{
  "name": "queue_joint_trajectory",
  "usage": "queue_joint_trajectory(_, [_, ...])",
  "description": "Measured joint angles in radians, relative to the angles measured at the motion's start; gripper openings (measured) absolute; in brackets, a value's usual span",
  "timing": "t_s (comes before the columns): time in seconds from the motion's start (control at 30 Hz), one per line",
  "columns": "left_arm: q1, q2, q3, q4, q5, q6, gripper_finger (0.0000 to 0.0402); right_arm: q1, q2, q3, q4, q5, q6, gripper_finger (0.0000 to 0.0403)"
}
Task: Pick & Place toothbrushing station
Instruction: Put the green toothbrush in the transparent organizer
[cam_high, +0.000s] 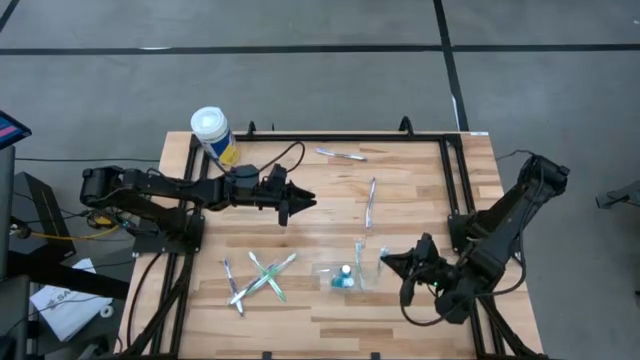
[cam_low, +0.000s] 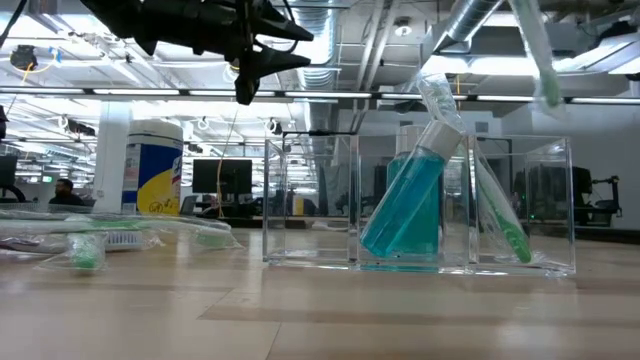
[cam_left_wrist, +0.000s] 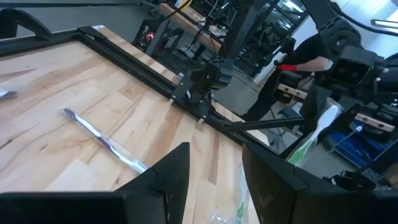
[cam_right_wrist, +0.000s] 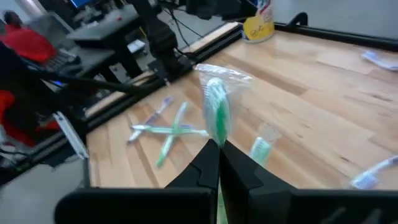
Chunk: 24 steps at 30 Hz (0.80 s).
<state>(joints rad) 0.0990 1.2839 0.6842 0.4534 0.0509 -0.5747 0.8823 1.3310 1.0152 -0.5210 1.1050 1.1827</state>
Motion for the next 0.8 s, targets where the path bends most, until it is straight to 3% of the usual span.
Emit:
queue_joint_trajectory(0.37, [-0.003,0.000,0.000,0.000,0.000,0.000,0.0143,-0.047,0.029,-0.064,0.109,-0.008,-0.018,0.0000])
queue_joint_trajectory(0.63, [-0.003,0.000,0.001,-0.001,0.001,0.000,0.0143,-0.061,0.114,-0.194,0.410,-0.038,0.015,0.0000])
queue_joint_trajectory(0.8, [-0.003,0.000,0.001,0.000,0.001,0.000,0.0143,-0.068,0.159,-0.241,0.511,-0.057,0.058,0.0000])
